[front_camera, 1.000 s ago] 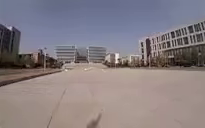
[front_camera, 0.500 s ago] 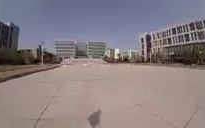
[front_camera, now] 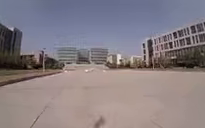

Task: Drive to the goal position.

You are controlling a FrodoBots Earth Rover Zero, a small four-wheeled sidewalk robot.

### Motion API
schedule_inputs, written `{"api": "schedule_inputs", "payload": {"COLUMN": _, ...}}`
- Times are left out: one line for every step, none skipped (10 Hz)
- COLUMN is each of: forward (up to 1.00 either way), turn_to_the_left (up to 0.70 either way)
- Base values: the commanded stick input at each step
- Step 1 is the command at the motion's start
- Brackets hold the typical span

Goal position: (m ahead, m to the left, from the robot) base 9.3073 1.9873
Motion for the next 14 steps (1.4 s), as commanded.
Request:
{"api": "schedule_inputs", "payload": {"forward": 1.0, "turn_to_the_left": 0.01}}
{"api": "schedule_inputs", "payload": {"forward": 1.0, "turn_to_the_left": 0.01}}
{"api": "schedule_inputs", "payload": {"forward": 1.0, "turn_to_the_left": 0.01}}
{"api": "schedule_inputs", "payload": {"forward": 1.0, "turn_to_the_left": 0.01}}
{"api": "schedule_inputs", "payload": {"forward": 1.0, "turn_to_the_left": 0.01}}
{"api": "schedule_inputs", "payload": {"forward": 1.0, "turn_to_the_left": 0.01}}
{"api": "schedule_inputs", "payload": {"forward": 1.0, "turn_to_the_left": 0.01}}
{"api": "schedule_inputs", "payload": {"forward": 1.0, "turn_to_the_left": 0.01}}
{"api": "schedule_inputs", "payload": {"forward": 1.0, "turn_to_the_left": 0.01}}
{"api": "schedule_inputs", "payload": {"forward": 1.0, "turn_to_the_left": 0.09}}
{"api": "schedule_inputs", "payload": {"forward": 1.0, "turn_to_the_left": 0.41}}
{"api": "schedule_inputs", "payload": {"forward": 1.0, "turn_to_the_left": 0.41}}
{"api": "schedule_inputs", "payload": {"forward": 1.0, "turn_to_the_left": 0.41}}
{"api": "schedule_inputs", "payload": {"forward": 1.0, "turn_to_the_left": 0.41}}
